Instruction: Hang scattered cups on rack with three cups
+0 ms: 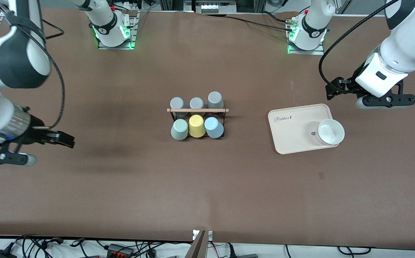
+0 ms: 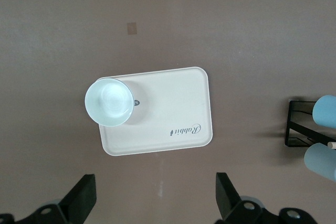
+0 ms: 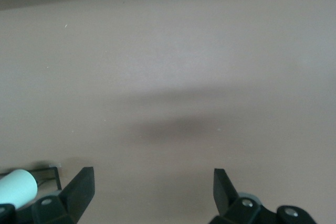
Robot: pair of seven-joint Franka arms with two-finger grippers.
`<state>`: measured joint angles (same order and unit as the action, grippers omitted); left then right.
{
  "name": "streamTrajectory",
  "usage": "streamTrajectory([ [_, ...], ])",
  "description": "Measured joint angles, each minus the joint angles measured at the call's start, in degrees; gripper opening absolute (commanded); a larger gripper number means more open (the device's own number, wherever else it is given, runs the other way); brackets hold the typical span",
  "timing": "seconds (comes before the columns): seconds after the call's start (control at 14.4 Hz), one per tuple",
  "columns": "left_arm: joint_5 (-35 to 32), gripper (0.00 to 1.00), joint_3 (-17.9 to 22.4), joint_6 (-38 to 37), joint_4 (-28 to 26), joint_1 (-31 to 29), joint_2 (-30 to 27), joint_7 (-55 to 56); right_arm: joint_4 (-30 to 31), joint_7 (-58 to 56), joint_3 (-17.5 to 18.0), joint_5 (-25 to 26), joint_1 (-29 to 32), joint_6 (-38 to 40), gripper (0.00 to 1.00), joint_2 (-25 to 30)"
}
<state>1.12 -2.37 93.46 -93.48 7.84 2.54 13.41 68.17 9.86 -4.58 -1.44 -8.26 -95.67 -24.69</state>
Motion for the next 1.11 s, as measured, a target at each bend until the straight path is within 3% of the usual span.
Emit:
streamTrajectory([
  [0.28, 0.0, 1.00, 0.0, 0.0, 0.0, 0.0, 0.0, 0.0, 2.7, -9.2, 0.3, 0.0, 6.1, 1.5, 1.00, 5.4],
  [0.7, 0.0, 1.00, 0.0, 0.0, 0.0, 0.0, 0.0, 0.0, 5.9, -10.8, 1.2, 0.3, 6.5, 4.2, 1.00, 8.7],
  [1.11, 0.0, 1.00, 0.0, 0.0, 0.0, 0.0, 0.0, 0.0, 24.9, -10.8, 1.2, 0.5, 6.6, -4.7, 1.00, 19.2],
])
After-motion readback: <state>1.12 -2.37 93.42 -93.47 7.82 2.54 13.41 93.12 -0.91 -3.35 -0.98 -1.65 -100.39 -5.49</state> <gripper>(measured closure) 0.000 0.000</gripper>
